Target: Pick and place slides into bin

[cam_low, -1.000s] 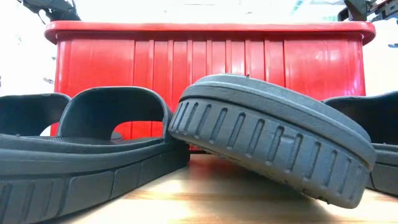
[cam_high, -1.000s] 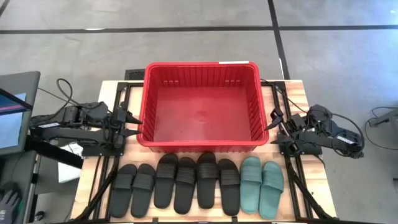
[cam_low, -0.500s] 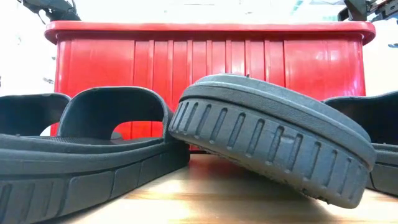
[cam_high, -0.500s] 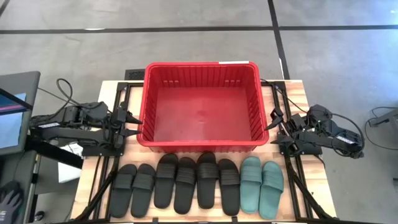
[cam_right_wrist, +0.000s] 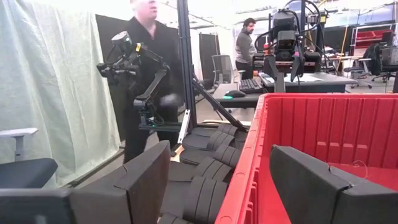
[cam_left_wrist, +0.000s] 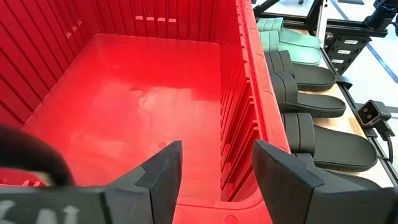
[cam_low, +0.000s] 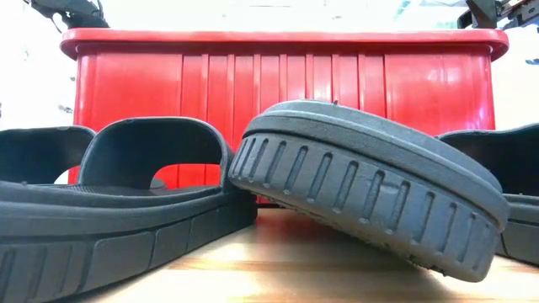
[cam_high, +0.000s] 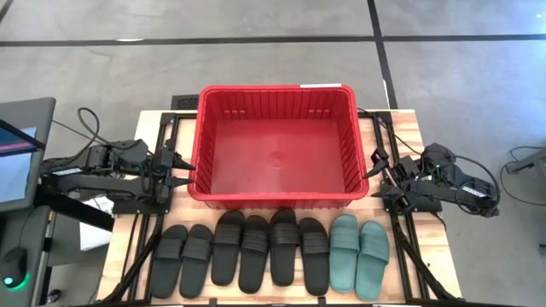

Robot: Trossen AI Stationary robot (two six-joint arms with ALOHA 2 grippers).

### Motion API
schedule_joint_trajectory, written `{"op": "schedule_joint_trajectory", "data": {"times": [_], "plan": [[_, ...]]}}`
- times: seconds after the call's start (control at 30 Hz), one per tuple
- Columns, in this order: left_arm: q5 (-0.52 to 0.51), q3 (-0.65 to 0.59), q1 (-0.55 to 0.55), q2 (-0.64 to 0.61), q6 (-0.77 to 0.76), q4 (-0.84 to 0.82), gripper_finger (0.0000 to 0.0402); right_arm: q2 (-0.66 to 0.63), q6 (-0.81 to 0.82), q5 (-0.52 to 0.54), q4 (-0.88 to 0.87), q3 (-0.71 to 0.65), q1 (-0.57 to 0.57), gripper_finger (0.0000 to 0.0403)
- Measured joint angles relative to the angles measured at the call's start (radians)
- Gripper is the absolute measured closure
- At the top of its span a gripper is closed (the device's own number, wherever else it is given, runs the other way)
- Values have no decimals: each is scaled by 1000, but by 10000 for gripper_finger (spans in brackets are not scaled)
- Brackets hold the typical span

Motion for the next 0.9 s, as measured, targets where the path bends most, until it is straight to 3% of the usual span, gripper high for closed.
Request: {"op": "schedule_joint_trajectory", "data": {"times": [0.73, 0.9], "plan": [[0, 0, 0, 0, 0, 0, 219, 0, 0, 0, 0, 0, 0, 143], [-58, 0, 0, 0, 212, 18, 219, 0, 0, 0, 0, 0, 0, 143]]}}
